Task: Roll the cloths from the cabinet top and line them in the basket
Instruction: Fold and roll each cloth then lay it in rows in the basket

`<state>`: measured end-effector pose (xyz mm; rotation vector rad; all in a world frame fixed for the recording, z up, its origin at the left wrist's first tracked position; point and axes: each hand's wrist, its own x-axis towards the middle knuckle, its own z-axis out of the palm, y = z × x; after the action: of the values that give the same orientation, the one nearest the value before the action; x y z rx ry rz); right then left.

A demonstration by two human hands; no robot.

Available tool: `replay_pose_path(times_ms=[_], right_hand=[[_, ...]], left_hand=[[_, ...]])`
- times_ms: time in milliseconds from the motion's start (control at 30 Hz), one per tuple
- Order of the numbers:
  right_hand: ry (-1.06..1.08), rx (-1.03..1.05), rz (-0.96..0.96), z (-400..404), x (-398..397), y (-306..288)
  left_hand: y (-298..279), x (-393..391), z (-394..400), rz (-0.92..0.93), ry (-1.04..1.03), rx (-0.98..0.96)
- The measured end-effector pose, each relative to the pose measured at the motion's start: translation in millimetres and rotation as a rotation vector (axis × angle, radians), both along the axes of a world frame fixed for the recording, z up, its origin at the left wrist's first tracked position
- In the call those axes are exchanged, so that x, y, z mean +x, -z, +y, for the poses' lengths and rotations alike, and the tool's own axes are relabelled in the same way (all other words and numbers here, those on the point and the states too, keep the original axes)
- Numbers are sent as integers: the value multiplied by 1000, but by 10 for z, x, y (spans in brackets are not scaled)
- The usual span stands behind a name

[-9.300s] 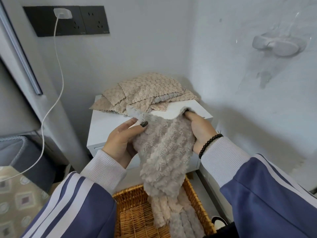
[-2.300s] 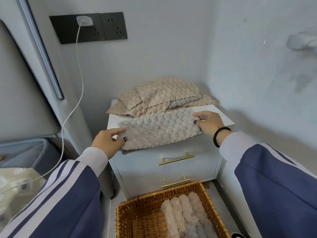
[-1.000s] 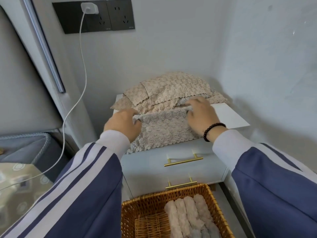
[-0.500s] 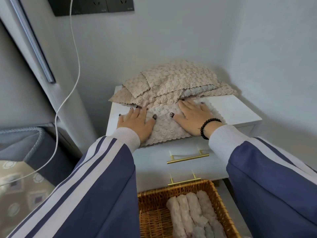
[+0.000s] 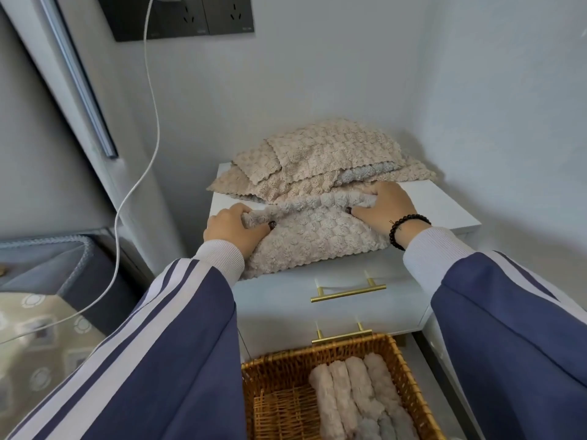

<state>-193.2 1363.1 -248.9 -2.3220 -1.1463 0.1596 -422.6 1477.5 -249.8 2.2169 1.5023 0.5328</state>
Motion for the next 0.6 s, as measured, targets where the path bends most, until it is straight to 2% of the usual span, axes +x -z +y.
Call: replay_pose_path(times_ms=[100,167,267,367,433,533,600], right_hand=[[19,100,58,-125,-12,-91],[17,151,117,-239,-33,-137],[-1,162,237,-448,-22,-217],[-24,159,399,-673,-22,-339],[-35,214,589,-812,-60,-449],[-100,389,950,-1032,-106,-617],[-154,406,1104,-1170,-177,-711]], left_hand=[[-100,-100,-30,-5,53,-120],[-144,-188,-70,-76,84,-169],[-146,-362,-188,-323,49,-270],[-211,-503,-317,-707,57,-499],[-345,-576,-422,-880,107,-598],[-570,-677,-645,-986,154,-627],[-631,-742,-808,-1028,157,-654]])
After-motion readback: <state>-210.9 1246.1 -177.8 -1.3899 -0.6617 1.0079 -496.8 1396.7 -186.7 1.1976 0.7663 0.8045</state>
